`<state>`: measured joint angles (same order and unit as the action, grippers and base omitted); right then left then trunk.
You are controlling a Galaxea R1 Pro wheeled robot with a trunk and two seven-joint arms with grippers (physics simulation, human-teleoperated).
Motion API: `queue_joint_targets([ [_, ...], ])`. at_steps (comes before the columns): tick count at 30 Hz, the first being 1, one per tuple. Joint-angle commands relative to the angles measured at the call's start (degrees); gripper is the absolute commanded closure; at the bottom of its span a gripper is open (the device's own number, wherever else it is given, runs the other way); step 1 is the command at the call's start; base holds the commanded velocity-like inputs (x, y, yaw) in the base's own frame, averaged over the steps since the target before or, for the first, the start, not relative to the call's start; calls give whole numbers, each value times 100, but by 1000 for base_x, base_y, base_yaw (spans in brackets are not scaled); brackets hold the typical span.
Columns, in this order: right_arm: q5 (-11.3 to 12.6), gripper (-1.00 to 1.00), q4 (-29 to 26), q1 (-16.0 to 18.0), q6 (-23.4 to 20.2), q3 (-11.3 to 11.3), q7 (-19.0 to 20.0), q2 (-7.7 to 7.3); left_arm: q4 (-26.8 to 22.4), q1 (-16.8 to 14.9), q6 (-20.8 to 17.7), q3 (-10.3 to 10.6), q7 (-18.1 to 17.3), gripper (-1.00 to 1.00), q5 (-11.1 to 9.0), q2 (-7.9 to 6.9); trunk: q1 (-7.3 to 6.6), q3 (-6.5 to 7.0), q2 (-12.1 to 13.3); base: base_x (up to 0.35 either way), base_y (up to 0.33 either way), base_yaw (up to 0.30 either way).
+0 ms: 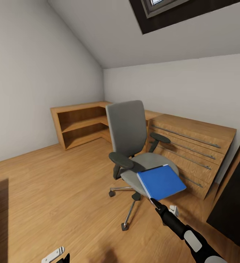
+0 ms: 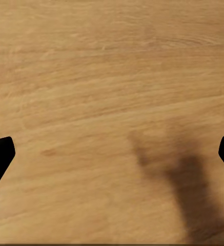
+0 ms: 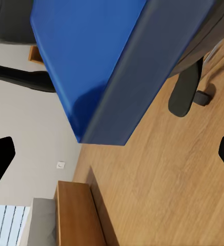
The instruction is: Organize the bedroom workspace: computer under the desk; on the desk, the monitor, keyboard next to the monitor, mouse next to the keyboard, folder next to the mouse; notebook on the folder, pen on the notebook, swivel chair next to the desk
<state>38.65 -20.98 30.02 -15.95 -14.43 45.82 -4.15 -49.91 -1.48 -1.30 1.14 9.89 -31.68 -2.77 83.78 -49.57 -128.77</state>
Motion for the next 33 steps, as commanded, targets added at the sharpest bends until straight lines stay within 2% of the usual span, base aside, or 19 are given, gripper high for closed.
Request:
queue_joint_targets([
  [1, 42, -100, 4, 4, -52, -15, 14, 1, 5, -1, -13, 12, 30, -100, -40, -4, -1, -6, -2, 0, 0, 0],
  [27, 92, -100, 14, 4, -163, -57, 13, -15, 78, -1, -11, 32, 30, -100, -26, 7, -1, -6, -2, 0, 0, 0],
  [30, 170, -100, 11, 4, -358, -59, 14, -17, 78, -1, -11, 34, 30, -100, -24, 6, -1, -6, -2, 0, 0, 0],
  [33, 361, -100, 10, 4, -560, -60, 14, -51, 78, -1, -11, 35, 30, -100, -23, 8, -1, -6, -2, 0, 0, 0],
])
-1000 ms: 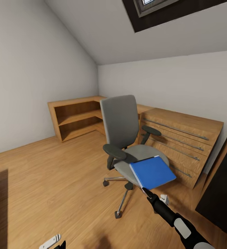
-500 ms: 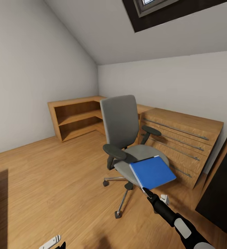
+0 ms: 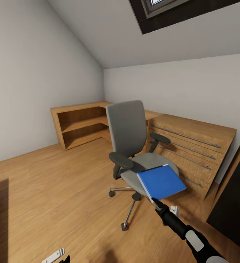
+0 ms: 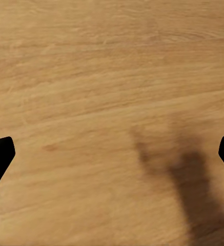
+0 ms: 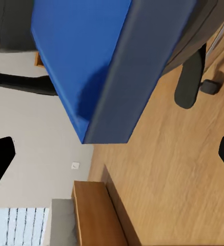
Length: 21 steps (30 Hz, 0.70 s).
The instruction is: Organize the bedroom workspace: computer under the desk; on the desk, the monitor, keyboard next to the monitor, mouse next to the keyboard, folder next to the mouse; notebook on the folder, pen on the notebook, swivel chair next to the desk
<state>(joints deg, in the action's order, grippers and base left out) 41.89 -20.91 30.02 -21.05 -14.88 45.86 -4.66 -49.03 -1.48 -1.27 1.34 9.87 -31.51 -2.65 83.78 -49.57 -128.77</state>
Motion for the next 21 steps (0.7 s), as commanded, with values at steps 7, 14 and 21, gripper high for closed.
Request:
queue_joint_targets([
  [7, 358, -100, 18, 4, -255, -8, 3, -96, -10, -1, -13, 15, 32, -100, -39, -1, -1, -6, -2, 0, 0, 0],
  [14, 415, -100, 22, 4, -315, -7, 2, -111, -10, -1, -13, 15, 32, -100, -39, -3, -1, -6, -2, 0, 0, 0],
  [21, 422, -100, 19, 4, -334, -7, 2, -113, -10, -1, -6, 15, 32, -100, -39, 1, -1, -6, -2, 0, -1, 0],
])
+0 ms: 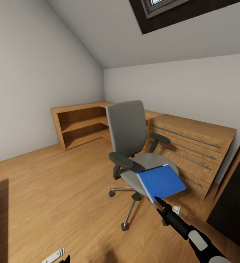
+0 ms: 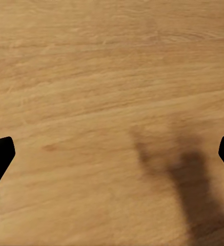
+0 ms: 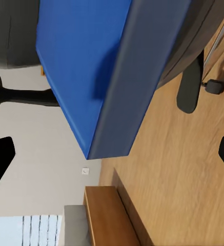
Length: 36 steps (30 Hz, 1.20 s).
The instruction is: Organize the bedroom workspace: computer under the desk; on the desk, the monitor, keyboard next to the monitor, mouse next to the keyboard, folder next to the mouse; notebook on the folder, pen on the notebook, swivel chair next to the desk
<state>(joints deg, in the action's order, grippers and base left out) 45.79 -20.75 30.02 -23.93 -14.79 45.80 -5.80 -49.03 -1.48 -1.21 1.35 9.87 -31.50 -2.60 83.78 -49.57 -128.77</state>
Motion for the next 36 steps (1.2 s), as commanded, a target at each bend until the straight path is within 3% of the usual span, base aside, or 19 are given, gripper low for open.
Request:
queue_joint_targets([
  [1, 30, -100, 2, 4, -48, -15, 8, 2, -10, -1, -10, 14, 32, -100, -40, -4, -1, -6, -2, 0, -27, 0],
  [14, 27, -100, 8, 4, -44, -15, 8, 12, 98, -1, 350, 17, 37, -100, -38, -3, -1, -6, -2, 2, -21, 0],
  [36, 27, -100, 10, 4, -33, -11, 17, 27, 121, -1, 384, 15, 32, -100, -46, -11, -1, -6, -2, 56, 0, 0],
])
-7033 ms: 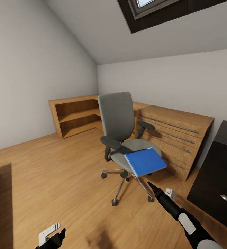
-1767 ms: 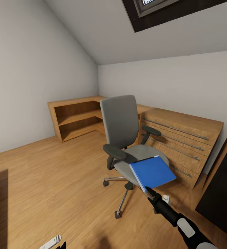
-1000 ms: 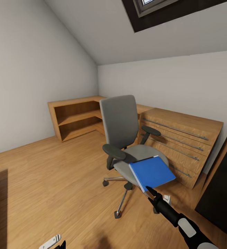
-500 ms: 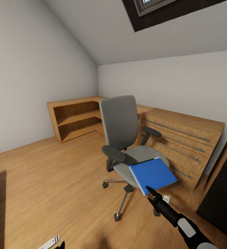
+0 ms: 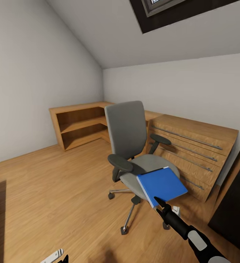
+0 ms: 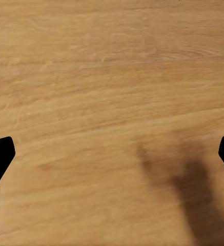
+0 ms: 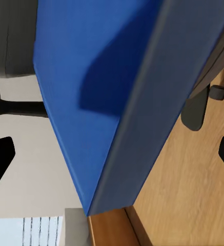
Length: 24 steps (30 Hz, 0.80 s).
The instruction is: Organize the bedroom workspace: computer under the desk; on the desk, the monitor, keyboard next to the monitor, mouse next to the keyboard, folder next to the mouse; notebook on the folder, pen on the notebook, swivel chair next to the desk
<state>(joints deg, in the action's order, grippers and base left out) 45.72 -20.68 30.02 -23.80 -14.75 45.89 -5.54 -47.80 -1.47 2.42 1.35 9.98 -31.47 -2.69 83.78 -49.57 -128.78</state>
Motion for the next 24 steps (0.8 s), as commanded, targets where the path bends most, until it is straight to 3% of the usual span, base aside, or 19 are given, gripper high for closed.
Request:
queue_joint_targets([
  [1, 33, -100, 3, 4, -46, -14, 8, 1, -2, -2, 21, 15, 22, -100, -48, -3, -1, -5, -2, 2, 0, 0],
  [24, 31, -100, 4, 4, -46, -10, 8, 10, -2, -2, 25, 15, 16, -100, -43, -2, -1, -5, -2, 20, 0, 0],
])
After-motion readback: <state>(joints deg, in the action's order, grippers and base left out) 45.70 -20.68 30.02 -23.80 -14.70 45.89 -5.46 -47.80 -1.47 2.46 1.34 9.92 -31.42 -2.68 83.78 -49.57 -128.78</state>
